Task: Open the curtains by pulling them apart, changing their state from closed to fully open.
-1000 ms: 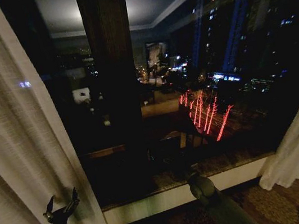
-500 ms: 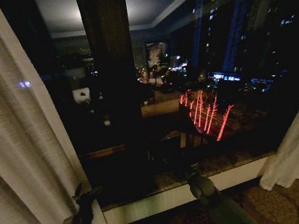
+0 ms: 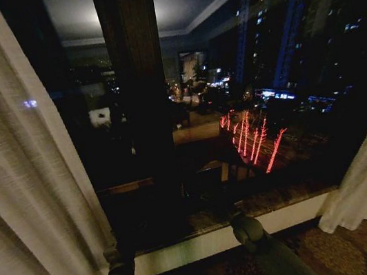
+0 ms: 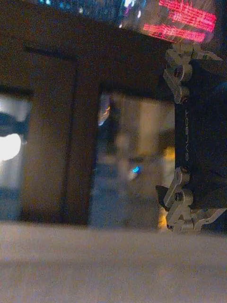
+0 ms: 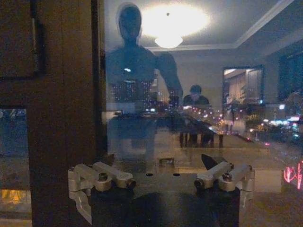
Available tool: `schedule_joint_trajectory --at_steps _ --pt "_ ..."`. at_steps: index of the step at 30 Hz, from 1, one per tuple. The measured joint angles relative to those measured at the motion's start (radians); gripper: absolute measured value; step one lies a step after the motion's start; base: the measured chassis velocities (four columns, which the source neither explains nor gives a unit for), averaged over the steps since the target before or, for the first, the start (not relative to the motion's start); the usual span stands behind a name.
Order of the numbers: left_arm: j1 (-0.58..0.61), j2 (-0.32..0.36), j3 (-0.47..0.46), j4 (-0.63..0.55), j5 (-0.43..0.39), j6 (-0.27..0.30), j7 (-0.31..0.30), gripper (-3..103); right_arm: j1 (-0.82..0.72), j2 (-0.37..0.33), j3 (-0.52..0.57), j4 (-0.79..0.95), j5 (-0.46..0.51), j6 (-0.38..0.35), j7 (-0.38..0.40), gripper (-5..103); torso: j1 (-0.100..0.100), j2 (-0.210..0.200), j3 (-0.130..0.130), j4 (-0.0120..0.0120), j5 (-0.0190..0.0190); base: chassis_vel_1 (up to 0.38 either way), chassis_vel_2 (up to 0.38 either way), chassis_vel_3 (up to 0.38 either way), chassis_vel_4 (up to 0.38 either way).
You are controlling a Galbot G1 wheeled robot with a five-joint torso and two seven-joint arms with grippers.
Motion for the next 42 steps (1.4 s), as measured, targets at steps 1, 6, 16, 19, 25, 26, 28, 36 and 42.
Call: schedule_joint_trajectory --at_steps 1,6,16,19,25,26,28,36,42 --pt "0.0 0.015 -0.016 0.01 0.026 -0.025 0.01 100 0.0 0.0 -0.001 0.0 0.0 0.0 0.0 100 0.0 0.0 0.0 0.0001 0.0006 0.0 0.0 0.0 0.0" --pt "0.0 0.045 -0.052 0.039 0.063 -0.082 0.035 100 0.0 0.0 0.0 0.0 0.0 0.0 0.0 100 0.0 0.0 0.0 0.0002 0.0003 0.0 0.0 0.0 0.0" --pt "0.031 0.034 -0.154 0.137 0.036 -0.3 0.206 100 0.0 0.0 0.0 0.0 0.0 0.0 0.0 100 0.0 0.0 0.0 0.0002 0.0004 0.0 0.0 0.0 0.0" --pt "0.059 0.033 -0.152 0.148 0.034 -0.349 0.207 100 0.0 0.0 0.0 0.0 0.0 0.0 0.0 100 0.0 0.0 0.0 0.0003 0.0004 0.0 0.0 0.0 0.0" --pt "0.076 0.043 -0.17 0.18 0.04 -0.423 0.177 100 0.0 0.0 0.0 0.0 0.0 0.0 0.0 100 0.0 0.0 0.0 0.0 0.0005 0.0 0.0 0.0 0.0" --pt "0.076 0.044 -0.182 0.179 0.038 -0.415 0.165 100 0.0 0.0 0.0 0.0 0.0 0.0 0.0 100 0.0 0.0 0.0 0.0 0.0005 0.0 0.0 0.0 0.0" --pt "0.088 0.048 -0.208 0.162 0.044 -0.401 0.151 100 0.0 0.0 0.0 0.0 0.0 0.0 0.0 100 0.0 0.0 0.0 0.0 0.0004 0.0 0.0 0.0 0.0" --pt "0.134 0.063 -0.296 0.14 0.027 -0.368 0.118 100 0.0 0.0 0.0 0.0 0.0 0.0 0.0 100 0.0 0.0 0.0 0.0002 0.0005 0.0 0.0 0.0 0.0" --pt "0.078 0.107 -0.281 0.18 -0.034 -0.368 0.149 100 0.0 0.0 0.0 0.0 0.0 0.0 0.0 100 0.0 0.0 0.0 0.0001 0.0003 0.0 0.0 0.0 0.0"
